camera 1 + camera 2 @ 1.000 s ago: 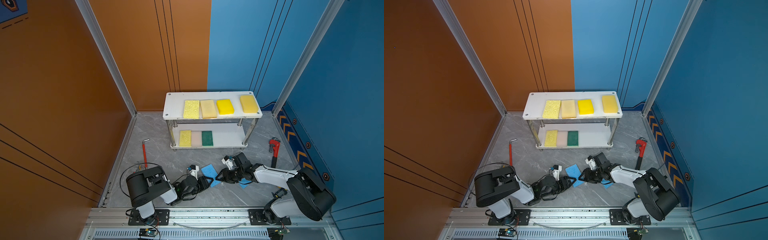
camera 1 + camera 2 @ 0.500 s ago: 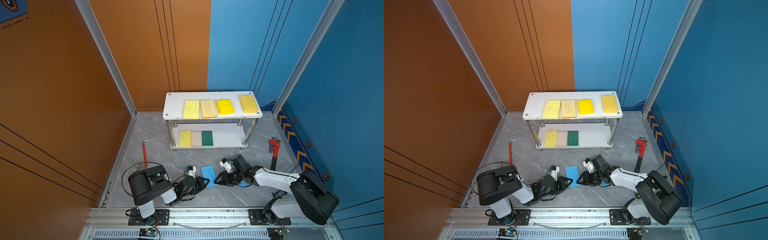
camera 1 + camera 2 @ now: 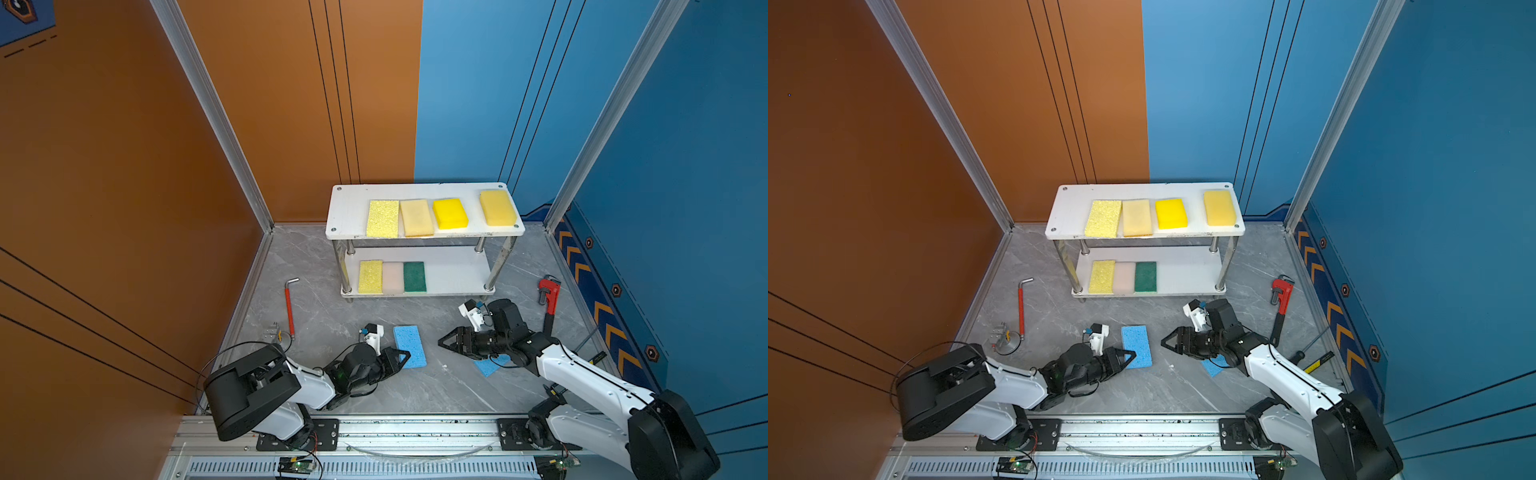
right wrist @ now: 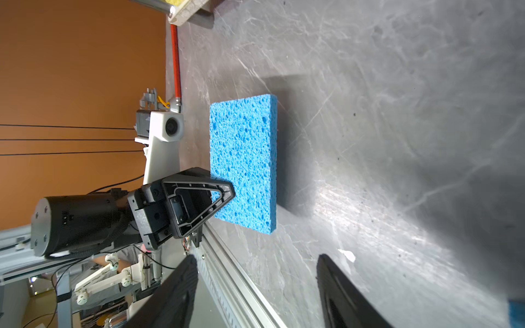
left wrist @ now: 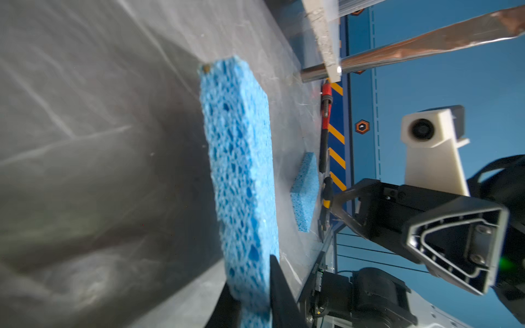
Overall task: Arrange cleaning sponges on a shelf
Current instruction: Pick up the cleaning sponge from the bottom-center of the table.
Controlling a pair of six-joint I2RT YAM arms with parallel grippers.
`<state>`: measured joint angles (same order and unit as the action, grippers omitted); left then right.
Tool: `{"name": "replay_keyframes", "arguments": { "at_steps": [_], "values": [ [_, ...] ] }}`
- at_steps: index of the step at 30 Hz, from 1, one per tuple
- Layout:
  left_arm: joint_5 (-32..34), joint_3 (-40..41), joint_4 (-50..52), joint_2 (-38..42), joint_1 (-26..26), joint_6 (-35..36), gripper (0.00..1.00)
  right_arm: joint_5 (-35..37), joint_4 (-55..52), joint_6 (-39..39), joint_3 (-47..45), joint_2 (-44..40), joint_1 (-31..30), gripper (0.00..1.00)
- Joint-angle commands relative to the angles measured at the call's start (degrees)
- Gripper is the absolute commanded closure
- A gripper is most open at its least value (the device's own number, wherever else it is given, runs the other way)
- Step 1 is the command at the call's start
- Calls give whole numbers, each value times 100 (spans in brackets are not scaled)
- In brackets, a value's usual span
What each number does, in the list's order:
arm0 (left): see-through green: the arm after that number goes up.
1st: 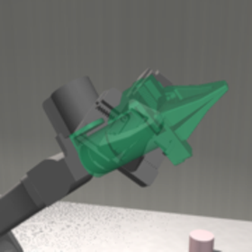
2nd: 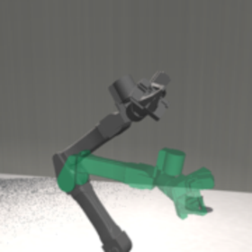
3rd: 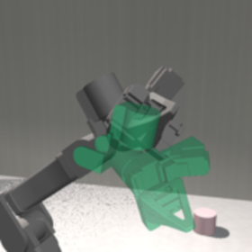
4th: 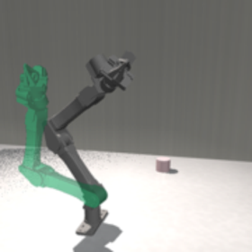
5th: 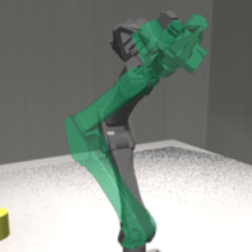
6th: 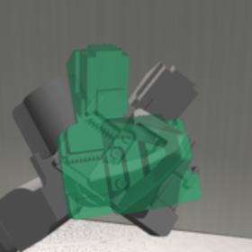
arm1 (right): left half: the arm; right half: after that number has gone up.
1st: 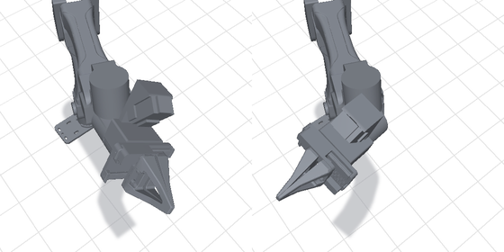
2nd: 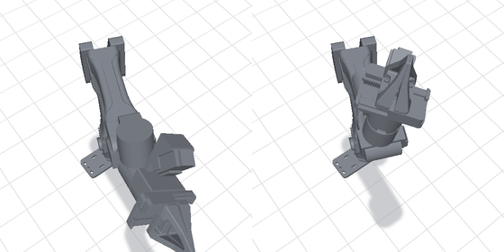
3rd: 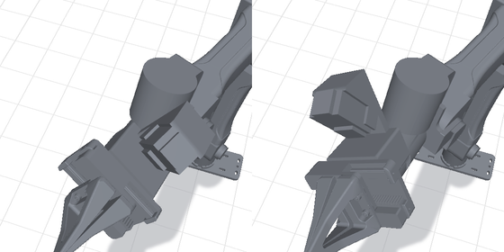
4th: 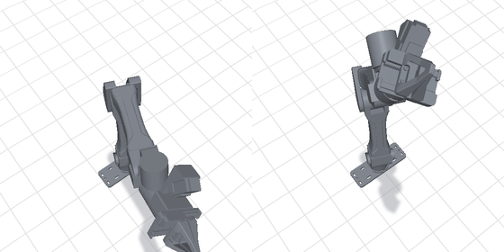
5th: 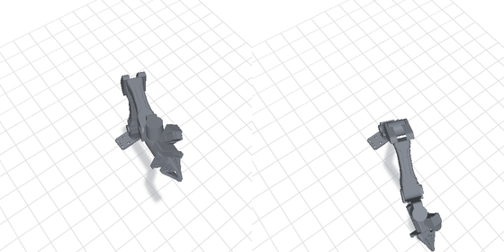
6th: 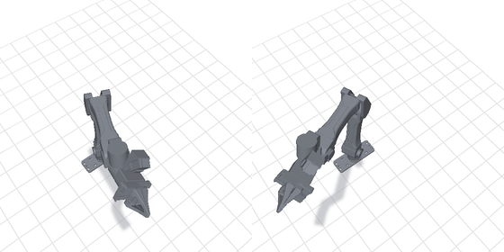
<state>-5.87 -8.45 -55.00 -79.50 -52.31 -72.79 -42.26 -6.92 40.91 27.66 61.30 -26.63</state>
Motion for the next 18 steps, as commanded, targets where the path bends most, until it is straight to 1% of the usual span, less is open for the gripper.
{"name": "replay_keyframes", "arguments": {
  "at_steps": [1,6,9,12,18],
  "values": [
    [-463,74,297,573,167,368,83,-440,-124,273,112,-293,83,29],
    [-543,-140,1213,1544,197,673,82,-911,813,1018,12,-554,71,26],
    [-493,-135,1492,1977,213,694,81,-884,1004,1182,60,-671,-14,25],
    [-480,-124,1581,2220,228,684,80,-804,1044,1192,164,-612,-208,24],
    [-444,-190,1572,2393,230,664,80,-649,1354,1253,259,-344,-723,25]
  ]
}}
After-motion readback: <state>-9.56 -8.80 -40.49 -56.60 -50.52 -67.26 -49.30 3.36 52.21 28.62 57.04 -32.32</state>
